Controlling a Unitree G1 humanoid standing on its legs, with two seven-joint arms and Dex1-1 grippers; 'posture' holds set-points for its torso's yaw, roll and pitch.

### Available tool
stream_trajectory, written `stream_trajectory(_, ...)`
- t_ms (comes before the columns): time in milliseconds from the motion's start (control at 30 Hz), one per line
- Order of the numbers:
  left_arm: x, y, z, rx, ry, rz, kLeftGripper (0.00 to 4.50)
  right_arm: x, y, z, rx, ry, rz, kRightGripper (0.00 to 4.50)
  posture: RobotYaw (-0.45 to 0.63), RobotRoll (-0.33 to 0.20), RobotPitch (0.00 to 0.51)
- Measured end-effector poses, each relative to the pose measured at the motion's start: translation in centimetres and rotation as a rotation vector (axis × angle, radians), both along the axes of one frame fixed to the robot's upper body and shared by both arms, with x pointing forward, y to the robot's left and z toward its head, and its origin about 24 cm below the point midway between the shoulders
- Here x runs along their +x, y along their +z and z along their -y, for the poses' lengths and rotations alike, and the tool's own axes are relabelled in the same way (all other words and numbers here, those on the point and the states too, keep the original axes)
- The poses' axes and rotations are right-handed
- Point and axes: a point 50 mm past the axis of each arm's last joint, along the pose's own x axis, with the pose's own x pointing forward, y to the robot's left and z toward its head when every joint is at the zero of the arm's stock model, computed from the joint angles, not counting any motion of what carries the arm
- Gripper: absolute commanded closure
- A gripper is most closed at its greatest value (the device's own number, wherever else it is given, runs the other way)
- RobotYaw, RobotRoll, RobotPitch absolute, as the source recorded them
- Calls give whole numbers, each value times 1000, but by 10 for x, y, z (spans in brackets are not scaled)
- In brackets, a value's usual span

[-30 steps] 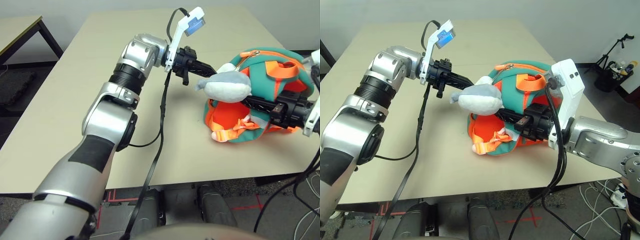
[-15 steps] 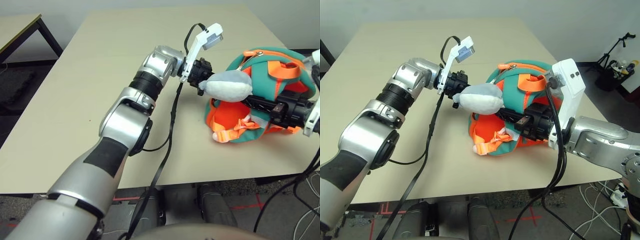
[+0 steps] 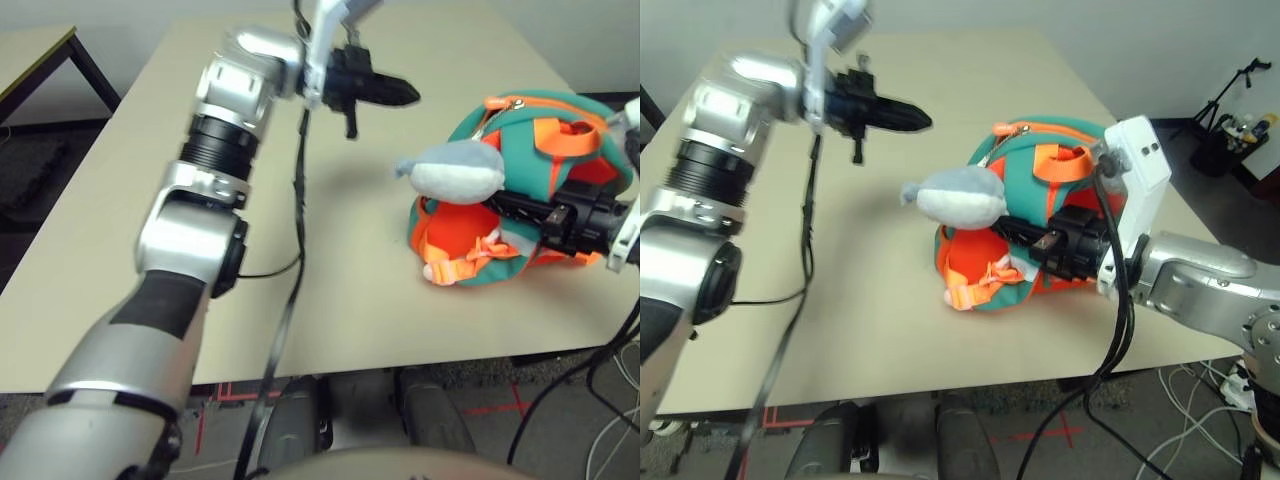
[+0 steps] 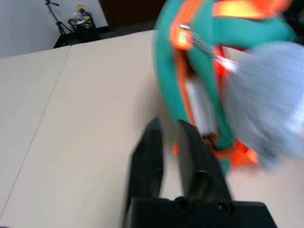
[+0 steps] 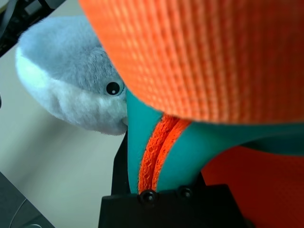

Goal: Put the pencil case into the backpack and zip it.

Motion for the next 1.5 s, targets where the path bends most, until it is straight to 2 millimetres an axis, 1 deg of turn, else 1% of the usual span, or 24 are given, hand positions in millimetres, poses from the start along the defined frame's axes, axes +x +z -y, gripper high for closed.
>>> stream_trajectory(100, -19, 6, 0, 47, -36, 25, 1605, 3, 0, 1, 4, 2, 7, 4348, -75, 0, 79)
stream_trajectory(167, -30, 9, 7, 62, -75, 53, 854, 6, 1, 1, 2, 3, 14, 4348, -74, 0, 75)
stream_trajectory(233, -36, 7, 15, 72, -110, 52, 222, 8, 1, 1, 1, 5, 15, 4348, -77, 0, 73)
stream_trajectory(267, -37, 4, 20, 78, -123, 49, 0, 9, 0, 1, 2, 9, 10, 4348, -79, 0, 72)
stream_trajectory(433, -35, -10, 38, 116, -155, 36, 0, 10, -1, 0, 3, 17, 12, 4348, -81, 0, 72)
stream_trajectory(467, -34, -12, 41, 118, -159, 29, 0, 10, -2, 0, 2, 17, 10, 4348, -110, 0, 72)
stream_trajectory(567, -28, -20, 50, 132, -161, 19, 0, 10, -2, 0, 2, 17, 8, 4348, -129, 0, 73)
stream_trajectory(767, -18, -29, 57, 135, -147, 12, 0, 8, -2, -2, -2, 9, 13, 4348, -143, 0, 73)
stream_trajectory(867, -14, -33, 58, 140, -139, 0, 611, 7, -3, -3, 2, 6, 8, 4348, -152, 0, 73)
stream_trajectory(900, -14, -34, 58, 139, -141, -2, 890, 6, -3, -3, 1, 4, 9, 4348, -152, 0, 73)
stream_trajectory(1067, -12, -36, 57, 143, -145, -22, 2625, 6, -3, -3, -1, -5, 12, 4348, -145, 0, 72)
stream_trajectory(1100, -13, -36, 57, 144, -149, -26, 2914, 6, -3, -3, -1, -6, 12, 4348, -144, 0, 72)
stream_trajectory(1267, -13, -35, 57, 132, -155, -69, 2956, 6, -3, -3, 4, -4, 11, 4348, -135, 0, 70)
stream_trajectory(1333, -14, -31, 56, 98, -151, -103, 2956, 6, -3, -3, 5, -4, 12, 4348, -135, 0, 70)
stream_trajectory(1433, -15, -14, 52, 36, -137, -127, 2956, 6, -3, -3, 6, -4, 14, 4348, -134, 0, 68)
stream_trajectory(1500, -14, 3, 42, -27, -101, -145, 2956, 6, -3, -3, 6, -4, 15, 4348, -134, 0, 68)
